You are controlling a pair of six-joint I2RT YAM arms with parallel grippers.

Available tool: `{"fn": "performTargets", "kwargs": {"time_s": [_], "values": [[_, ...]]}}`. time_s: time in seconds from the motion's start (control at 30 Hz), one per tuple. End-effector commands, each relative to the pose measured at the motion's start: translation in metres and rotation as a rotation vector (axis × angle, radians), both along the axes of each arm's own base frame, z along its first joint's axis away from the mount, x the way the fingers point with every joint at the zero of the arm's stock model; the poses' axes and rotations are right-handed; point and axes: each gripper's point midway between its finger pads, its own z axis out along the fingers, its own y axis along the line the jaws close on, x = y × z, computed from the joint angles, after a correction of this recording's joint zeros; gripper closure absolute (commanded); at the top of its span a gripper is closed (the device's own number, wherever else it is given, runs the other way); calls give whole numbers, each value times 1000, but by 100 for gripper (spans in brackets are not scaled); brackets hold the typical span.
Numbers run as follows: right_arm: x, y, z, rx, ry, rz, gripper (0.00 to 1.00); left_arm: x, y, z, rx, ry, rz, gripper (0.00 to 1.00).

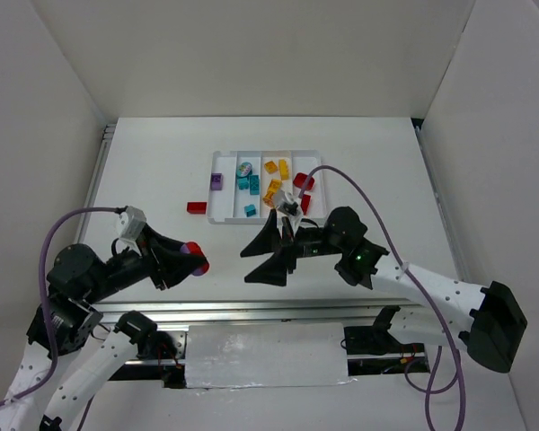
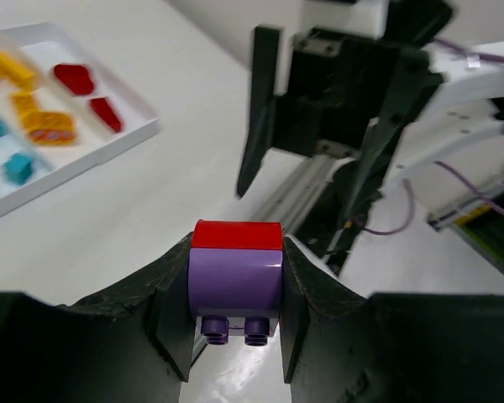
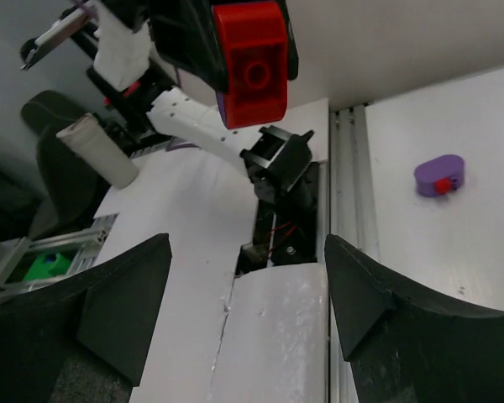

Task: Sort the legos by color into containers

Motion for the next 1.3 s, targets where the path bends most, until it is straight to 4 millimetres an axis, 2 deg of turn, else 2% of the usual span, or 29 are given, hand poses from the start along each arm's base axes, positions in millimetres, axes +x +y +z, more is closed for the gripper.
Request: {"fn": "performTargets", "kwargs": {"time_s": [0.0, 0.07, 0.13, 0.2, 0.33, 0.43, 0.63, 0.77, 0.97, 1.27], "values": [[-29, -6, 20, 126, -69, 100, 19, -36, -23, 48, -139, -138, -254, 100], [-31, -5, 28, 154, -48, 73, 19, -50, -28, 49, -158, -146, -350, 100], [-30, -4, 38, 190, -44, 33, 20, -56, -30, 52, -173, -173, -395, 100], [-27, 3, 45, 211, -20, -48, 21, -56, -32, 47, -179, -152, -401, 100], [-32, 14, 63, 253, -7, -65, 25, -54, -33, 41, -179, -120, -405, 100], [-37, 25, 69, 263, 5, -28, 32, -56, -34, 42, -189, -118, -419, 100], [-47, 38, 78, 278, 4, 20, 36, -58, -33, 45, -193, -124, -421, 100], [-48, 46, 79, 279, 17, 27, 39, -55, -33, 43, -189, -115, -400, 100], [-62, 49, 80, 283, 17, 94, 39, -49, -31, 39, -178, -116, -364, 100], [-82, 34, 76, 326, -40, 183, 30, -47, -30, 34, -156, -117, -346, 100]]}}
